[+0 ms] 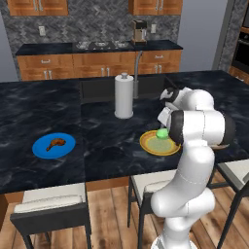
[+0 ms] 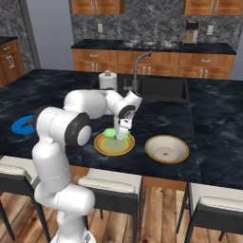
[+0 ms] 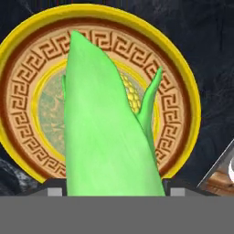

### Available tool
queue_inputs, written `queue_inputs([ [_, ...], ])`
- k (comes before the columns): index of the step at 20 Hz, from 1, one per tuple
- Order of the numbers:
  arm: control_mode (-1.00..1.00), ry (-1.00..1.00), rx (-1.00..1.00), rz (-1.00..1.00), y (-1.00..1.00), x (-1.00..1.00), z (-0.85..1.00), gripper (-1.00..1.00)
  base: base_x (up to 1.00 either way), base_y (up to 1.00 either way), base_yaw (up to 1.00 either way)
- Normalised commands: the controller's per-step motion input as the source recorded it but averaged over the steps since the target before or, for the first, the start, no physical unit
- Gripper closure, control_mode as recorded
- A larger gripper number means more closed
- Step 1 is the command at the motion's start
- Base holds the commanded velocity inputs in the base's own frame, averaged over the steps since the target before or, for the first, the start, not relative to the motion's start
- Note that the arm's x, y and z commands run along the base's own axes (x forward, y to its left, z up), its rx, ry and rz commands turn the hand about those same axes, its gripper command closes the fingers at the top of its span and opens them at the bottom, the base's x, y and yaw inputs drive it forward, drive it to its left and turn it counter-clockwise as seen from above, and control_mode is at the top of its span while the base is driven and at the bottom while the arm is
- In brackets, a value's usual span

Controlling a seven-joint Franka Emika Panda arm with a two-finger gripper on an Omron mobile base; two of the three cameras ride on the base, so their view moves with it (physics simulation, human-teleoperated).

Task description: Pick the chicken drumstick and corn from their plates and place them in the bowl. Then put the bowl in the fridge.

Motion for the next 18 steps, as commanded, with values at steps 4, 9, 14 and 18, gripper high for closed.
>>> queue_inputs([
  [4, -1.0, -0.03, 0.0, -0.08, -0.34, -0.34, 0.42, 1.0, 0.0, 0.0, 0.0],
  [9, -1.0, 0.01, 0.0, -0.05, -0.54, -0.34, 0.39, 1.0, 0.0, 0.0, 0.0],
  [14, -1.0, 0.04, -0.04, 0.0, -0.7, -0.44, 0.07, 1.0, 0.0, 0.0, 0.0],
  [18, -1.0, 0.03, -0.13, 0.0, -0.66, -0.31, 0.05, 1.0, 0.0, 0.0, 0.0],
])
